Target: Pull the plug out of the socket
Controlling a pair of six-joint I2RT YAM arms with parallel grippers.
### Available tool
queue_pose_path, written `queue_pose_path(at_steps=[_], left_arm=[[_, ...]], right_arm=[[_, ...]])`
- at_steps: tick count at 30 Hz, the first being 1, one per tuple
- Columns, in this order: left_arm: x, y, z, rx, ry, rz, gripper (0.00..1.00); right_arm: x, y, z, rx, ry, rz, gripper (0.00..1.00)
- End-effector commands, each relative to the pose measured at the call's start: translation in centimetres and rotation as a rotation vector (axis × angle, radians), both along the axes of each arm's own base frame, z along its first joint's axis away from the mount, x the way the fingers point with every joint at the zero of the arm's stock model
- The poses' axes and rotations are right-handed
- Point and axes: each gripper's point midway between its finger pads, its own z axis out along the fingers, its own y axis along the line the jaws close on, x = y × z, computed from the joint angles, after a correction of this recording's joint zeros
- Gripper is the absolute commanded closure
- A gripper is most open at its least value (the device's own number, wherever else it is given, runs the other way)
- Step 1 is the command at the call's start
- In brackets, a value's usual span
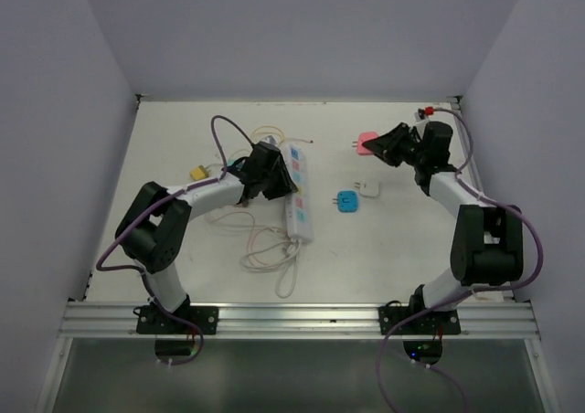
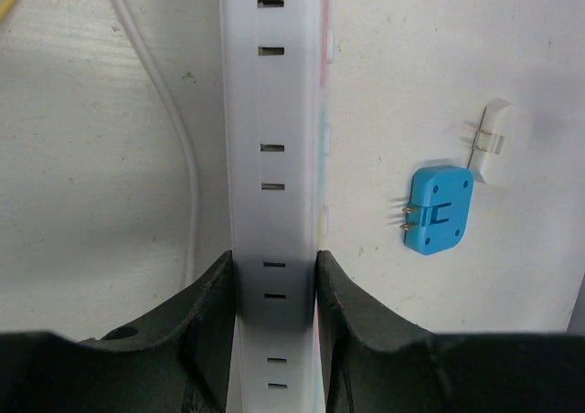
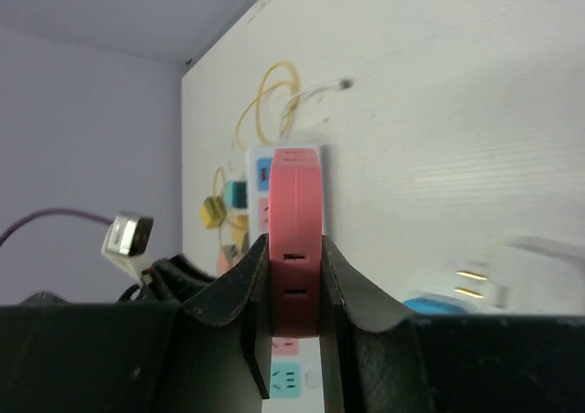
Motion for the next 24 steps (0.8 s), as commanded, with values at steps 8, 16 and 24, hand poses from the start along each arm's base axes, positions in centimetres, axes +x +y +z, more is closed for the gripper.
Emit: queue_pose_path(at_steps=[8,16,24], left_arm=[[-3.8,5.0,-5.3,0.207,0.161,0.01,1.0],[-3.5,3.8,-4.3,0.152,0.137,-0.016,1.0],[-3.6,2.4,-4.2,0.086,0.138,-0.053,1.0]], right_arm=[[0.8,-10.7,-7.2,-0.03,0.18,-0.288,1.0],[3.1,-11.1,-9.3,0.014,0.198,-0.292,1.0],[3.3,-10.5,-12.5,0.07,0.254,-0.272,0.69]])
